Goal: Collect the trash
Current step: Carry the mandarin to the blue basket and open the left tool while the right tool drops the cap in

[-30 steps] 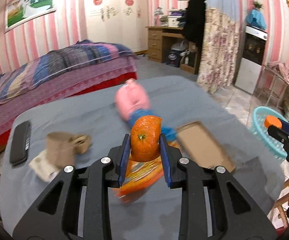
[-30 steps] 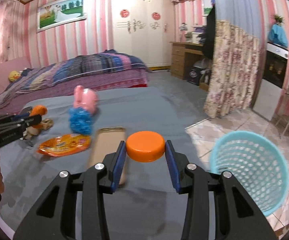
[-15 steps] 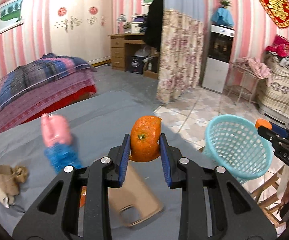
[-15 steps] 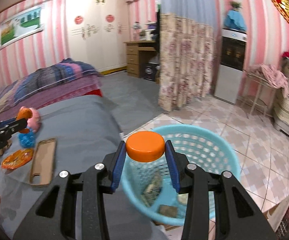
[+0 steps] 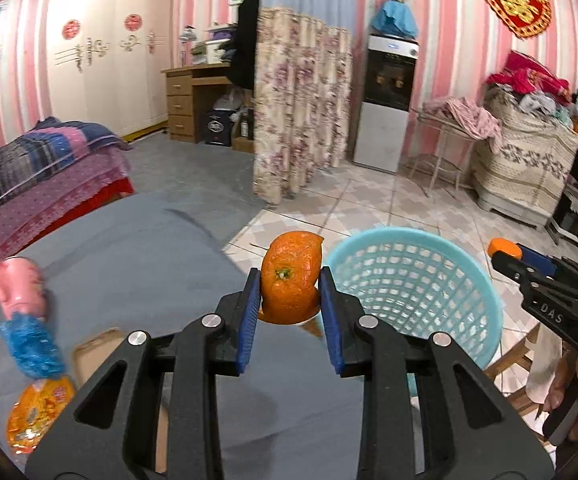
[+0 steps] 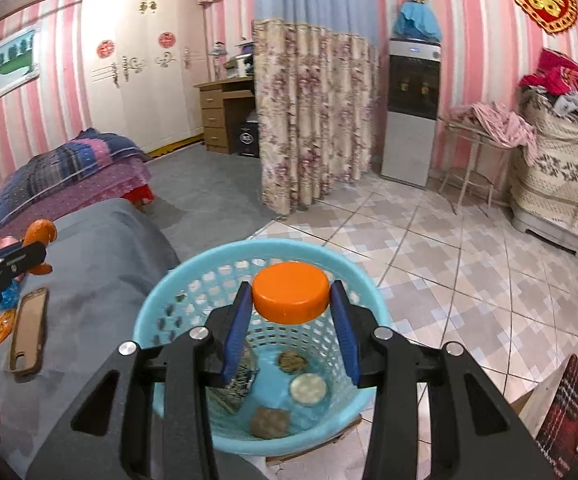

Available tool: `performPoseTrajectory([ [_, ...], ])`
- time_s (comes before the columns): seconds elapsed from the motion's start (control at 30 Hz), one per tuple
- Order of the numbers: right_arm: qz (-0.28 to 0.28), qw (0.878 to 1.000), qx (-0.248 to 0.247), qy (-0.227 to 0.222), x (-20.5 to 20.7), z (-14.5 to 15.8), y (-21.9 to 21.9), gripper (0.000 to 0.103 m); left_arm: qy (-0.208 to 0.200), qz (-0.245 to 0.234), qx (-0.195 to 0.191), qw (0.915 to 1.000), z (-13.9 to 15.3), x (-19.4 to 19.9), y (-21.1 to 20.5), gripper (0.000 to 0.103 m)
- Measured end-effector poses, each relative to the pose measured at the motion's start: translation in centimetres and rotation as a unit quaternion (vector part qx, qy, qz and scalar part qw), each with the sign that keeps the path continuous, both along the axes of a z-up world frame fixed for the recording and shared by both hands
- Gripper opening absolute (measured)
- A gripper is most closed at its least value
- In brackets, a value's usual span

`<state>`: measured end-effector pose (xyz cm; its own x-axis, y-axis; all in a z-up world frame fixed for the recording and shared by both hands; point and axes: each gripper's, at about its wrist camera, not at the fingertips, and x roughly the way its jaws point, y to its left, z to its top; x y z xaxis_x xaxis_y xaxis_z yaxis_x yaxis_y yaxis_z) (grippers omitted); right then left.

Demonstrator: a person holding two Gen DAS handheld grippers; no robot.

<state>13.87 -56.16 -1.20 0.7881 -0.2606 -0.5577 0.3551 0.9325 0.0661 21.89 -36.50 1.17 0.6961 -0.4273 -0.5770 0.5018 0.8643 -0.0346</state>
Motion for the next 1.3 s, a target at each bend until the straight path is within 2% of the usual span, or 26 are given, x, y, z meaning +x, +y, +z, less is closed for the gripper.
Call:
performPoseTrajectory([
  [0.23, -0.019, 0.999, 0.035, 0.011, 0.0, -2.0, -2.4, 0.040, 0.031, -0.042, 0.021, 0.9984, -3.1, 0.8, -5.0, 0.028],
  [0.5, -0.028, 0.999, 0.033, 0.020, 0.7, -2.8, -2.5, 0.040, 0.046, -0.065, 0.041, 0.9959, -5.9, 2.1, -8.7, 0.028],
  [0.6, -0.029, 0.999, 0.034, 0.020, 0.7, -2.9, -2.5, 0.040, 0.049, -0.071, 0.045, 0.9953, -6.6, 2.6, -9.7, 0.031],
  [0.67, -0.028, 0.999, 0.034, 0.022, 0.8, -3.0, -2.6, 0.040, 0.048, -0.070, 0.043, 0.9954, -6.7, 2.9, -9.7, 0.044],
  [0.7, -0.028, 0.999, 0.035, 0.023, 0.9, -3.0, -2.5, 0.040, 0.044, -0.067, 0.041, 0.9959, -6.5, 3.1, -9.5, 0.057],
  [0.73, -0.028, 0.999, 0.036, 0.023, 0.9, -3.1, -2.5, 0.040, 0.040, -0.064, 0.040, 0.9964, -6.3, 3.1, -9.3, 0.065],
  [0.8, -0.027, 0.999, 0.035, 0.024, 1.1, -3.1, -2.3, 0.040, 0.031, -0.057, 0.039, 0.9971, -5.8, 3.2, -8.7, 0.070],
  [0.93, -0.023, 0.999, 0.029, 0.027, 1.5, -3.3, -1.7, 0.040, 0.006, -0.030, 0.043, 0.9986, -4.7, 3.3, -7.1, 0.088],
  [1.3, -0.002, 0.999, 0.010, 0.041, 4.2, -4.1, 2.0, 0.040, 0.003, 0.028, 0.035, 0.9990, -3.3, 5.1, -1.9, 0.094],
])
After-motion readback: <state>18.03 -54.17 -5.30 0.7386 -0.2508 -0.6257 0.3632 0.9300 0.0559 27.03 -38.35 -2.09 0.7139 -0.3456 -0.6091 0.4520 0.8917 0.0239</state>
